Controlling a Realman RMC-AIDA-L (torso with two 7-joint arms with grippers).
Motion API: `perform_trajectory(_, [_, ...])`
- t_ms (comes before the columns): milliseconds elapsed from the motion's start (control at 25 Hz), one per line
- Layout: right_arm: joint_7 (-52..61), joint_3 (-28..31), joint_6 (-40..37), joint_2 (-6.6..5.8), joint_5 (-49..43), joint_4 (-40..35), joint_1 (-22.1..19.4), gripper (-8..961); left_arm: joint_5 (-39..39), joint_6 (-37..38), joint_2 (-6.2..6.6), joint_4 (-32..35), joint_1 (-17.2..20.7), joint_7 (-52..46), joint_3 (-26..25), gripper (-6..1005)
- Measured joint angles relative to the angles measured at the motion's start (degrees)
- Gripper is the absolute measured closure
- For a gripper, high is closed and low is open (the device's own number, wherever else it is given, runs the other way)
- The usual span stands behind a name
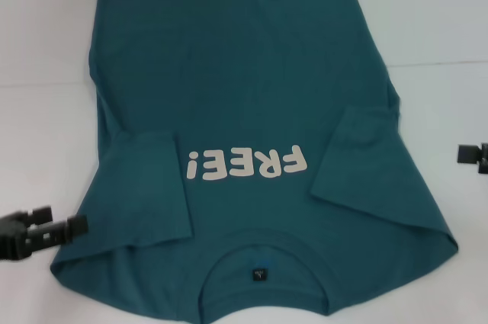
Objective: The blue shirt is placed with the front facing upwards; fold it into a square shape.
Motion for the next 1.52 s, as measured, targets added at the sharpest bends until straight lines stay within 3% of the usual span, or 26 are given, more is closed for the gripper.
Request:
perform_trajectory(240, [-4.4, 0.9, 0.6, 1.04, -0.7, 0.6, -1.9, 7, 6.9, -0.4, -1.26, -2.7, 0.4, -4.5, 0.4, 56])
perform_trajectory(440, [-5.9, 0.9, 1.7, 1.13, -1.1, 1.7, -1.7, 7, 11.9, -1.9, -1.10, -2.2, -1.0, -8.8, 0.0, 57])
perform_trajectory(600, [-7.1, 0.5, 3.3, 0.45, -1.2, 4.6, -0.8, 7, 16.2, -5.3, -0.90, -0.9, -3.2, -10.4, -0.1, 58])
perform_trajectory(960, [-7.5, 0.7, 4.7, -0.37, -2.7, 6.8, 0.7, 6, 19.7, -6.9, 1.05, 8.0, -8.2, -11.5, -0.1, 60])
perform_trajectory(1200, [-7.4, 1.0, 5.0, -0.53, -3.2, 7.2, 0.9, 6, 19.6, -2.8, 1.54, 9.3, -9.3, -11.6, -0.1, 62])
perform_trajectory(1520, [-7.4, 1.0, 5.4, -0.82, -3.3, 7.2, 0.9, 8, 19.4, -4.2, 1.08, 5.4, -8.0, -11.7, -3.6, 65])
